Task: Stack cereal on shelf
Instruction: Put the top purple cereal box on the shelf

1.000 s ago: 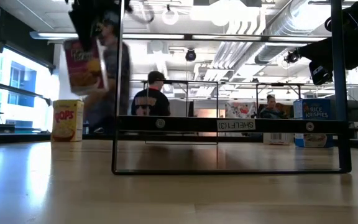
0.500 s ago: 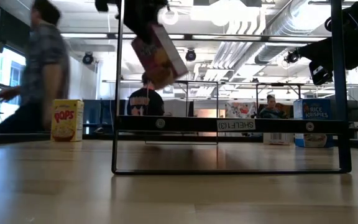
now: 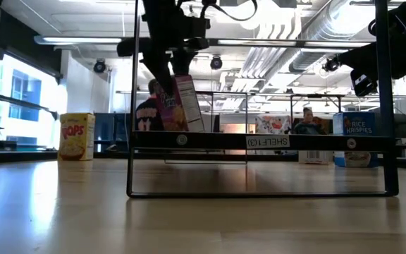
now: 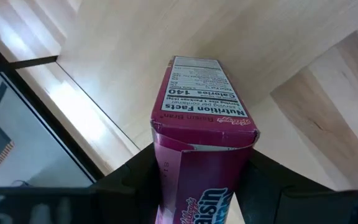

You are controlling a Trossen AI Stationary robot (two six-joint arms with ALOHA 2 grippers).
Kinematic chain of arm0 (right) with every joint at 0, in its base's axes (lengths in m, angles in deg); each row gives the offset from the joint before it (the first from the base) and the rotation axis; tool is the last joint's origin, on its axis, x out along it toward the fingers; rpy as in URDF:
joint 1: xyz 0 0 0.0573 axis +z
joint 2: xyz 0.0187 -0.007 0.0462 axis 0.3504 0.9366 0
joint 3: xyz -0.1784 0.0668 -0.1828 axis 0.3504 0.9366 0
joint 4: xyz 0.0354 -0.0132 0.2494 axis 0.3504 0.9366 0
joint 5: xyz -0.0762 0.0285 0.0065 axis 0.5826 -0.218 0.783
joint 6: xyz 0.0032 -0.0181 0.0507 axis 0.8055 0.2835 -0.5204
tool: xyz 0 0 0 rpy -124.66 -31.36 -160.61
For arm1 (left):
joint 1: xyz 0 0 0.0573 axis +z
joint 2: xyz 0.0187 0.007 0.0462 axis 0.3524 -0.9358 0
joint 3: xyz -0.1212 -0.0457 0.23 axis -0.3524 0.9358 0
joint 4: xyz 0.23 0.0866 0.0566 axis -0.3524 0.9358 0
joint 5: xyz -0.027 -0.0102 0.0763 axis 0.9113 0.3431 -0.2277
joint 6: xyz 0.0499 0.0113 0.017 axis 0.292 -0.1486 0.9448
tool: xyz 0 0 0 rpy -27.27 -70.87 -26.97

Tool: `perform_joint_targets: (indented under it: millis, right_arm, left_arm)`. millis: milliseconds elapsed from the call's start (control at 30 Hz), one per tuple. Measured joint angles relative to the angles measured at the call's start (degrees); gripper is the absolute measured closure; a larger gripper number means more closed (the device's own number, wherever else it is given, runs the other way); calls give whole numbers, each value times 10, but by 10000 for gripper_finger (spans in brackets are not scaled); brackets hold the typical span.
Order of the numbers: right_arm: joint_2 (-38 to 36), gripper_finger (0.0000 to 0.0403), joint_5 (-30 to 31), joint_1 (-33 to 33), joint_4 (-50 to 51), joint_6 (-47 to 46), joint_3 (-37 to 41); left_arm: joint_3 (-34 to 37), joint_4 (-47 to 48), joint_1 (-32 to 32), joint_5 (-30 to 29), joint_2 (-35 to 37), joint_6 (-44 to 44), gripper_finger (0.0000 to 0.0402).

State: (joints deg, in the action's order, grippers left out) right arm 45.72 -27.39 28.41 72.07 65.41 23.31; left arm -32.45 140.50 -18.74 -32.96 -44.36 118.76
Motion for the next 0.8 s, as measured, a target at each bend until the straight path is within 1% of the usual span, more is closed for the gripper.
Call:
perform_joint_targets:
  millis: [167,300,533,800]
  right_arm:
    - [0,402,0,0,0,0,0]
    - [0,402,0,0,0,0,0]
    - [0,402,0,0,0,0,0]
    - [0,402,0,0,0,0,0]
  left_arm:
    - [0,-2,3,0,0,-2,238]
    - [0,-2,9,1,0,-18,212]
    - [0,-14,15,1,0,-18,169]
    - [0,-33,22,-10,1,2,152]
